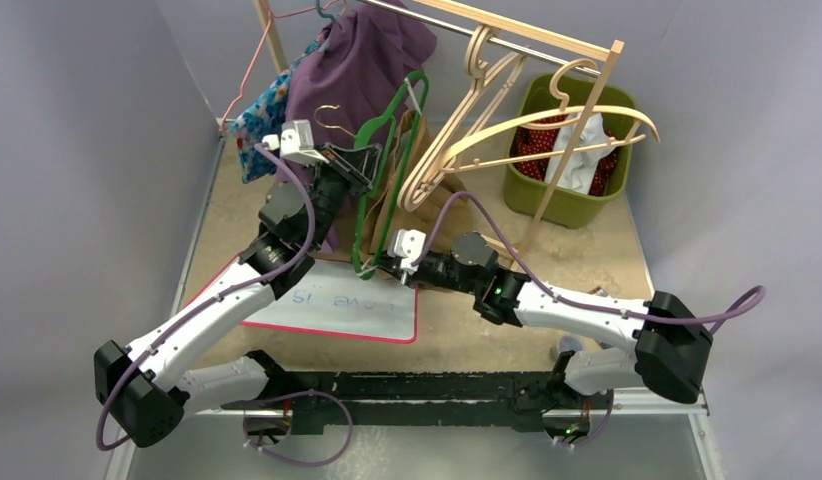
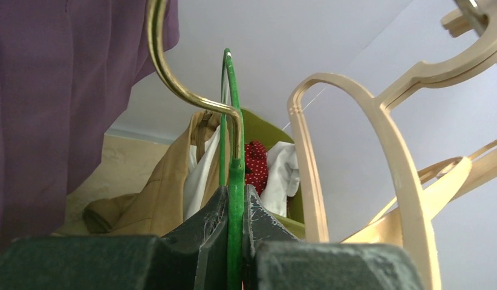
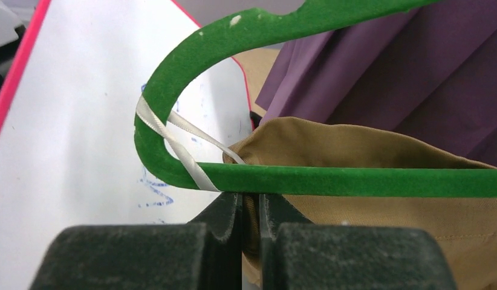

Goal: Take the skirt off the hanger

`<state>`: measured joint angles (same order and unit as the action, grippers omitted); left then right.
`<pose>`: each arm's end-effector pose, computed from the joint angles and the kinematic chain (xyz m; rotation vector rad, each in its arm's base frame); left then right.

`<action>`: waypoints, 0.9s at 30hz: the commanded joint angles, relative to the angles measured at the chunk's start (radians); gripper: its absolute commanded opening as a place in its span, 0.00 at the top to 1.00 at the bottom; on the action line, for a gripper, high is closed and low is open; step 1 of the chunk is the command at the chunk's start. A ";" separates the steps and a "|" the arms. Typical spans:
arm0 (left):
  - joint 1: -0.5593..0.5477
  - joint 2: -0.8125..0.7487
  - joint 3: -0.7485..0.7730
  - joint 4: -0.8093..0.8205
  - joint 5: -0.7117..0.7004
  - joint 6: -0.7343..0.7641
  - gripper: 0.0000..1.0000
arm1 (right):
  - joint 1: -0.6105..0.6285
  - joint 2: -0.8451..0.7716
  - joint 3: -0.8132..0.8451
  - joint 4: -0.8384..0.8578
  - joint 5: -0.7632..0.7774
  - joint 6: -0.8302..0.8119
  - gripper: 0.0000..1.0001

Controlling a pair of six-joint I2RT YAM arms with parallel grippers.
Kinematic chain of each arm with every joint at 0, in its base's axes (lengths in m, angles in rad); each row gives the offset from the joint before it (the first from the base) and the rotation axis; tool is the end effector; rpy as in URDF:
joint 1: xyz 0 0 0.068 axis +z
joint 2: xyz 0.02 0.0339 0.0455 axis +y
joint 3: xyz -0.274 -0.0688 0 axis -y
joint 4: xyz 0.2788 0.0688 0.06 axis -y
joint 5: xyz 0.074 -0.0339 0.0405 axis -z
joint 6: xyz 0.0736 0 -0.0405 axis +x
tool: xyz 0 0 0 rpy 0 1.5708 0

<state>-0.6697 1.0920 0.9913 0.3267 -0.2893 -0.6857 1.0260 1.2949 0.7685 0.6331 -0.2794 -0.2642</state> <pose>0.2624 -0.1810 0.4207 -0.2664 1.3930 -0.9403 0.1695 0.3188 0.3044 -1.0925 1.0604 0.8186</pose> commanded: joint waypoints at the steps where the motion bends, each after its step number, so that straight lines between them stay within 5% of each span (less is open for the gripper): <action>1: 0.001 0.008 0.007 0.334 -0.088 0.082 1.00 | 0.059 -0.035 0.034 -0.075 -0.139 -0.055 1.00; 6: 0.003 0.020 -0.011 0.384 -0.107 0.111 1.00 | 0.059 -0.128 -0.043 -0.137 -0.118 -0.163 1.00; 15: 0.020 0.020 0.136 -0.036 -0.209 -0.348 1.00 | 0.059 -0.150 -0.001 -0.239 0.196 -0.377 1.00; 19: 0.022 0.002 0.127 -0.023 -0.184 -0.260 1.00 | 0.062 -0.146 0.031 -0.258 0.251 -0.440 1.00; 23: 0.035 -0.019 0.006 0.306 0.013 -0.044 1.00 | 0.059 -0.211 0.005 -0.219 0.046 -0.323 0.88; 27: 0.035 -0.025 -0.021 0.367 0.044 0.032 1.00 | 0.059 -0.250 -0.018 -0.254 -0.044 -0.195 0.87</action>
<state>-0.6483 1.1122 0.9703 0.3672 -0.3088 -0.7792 1.0710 1.1038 0.7624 0.3851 -0.1486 -0.5991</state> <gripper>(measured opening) 0.051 0.144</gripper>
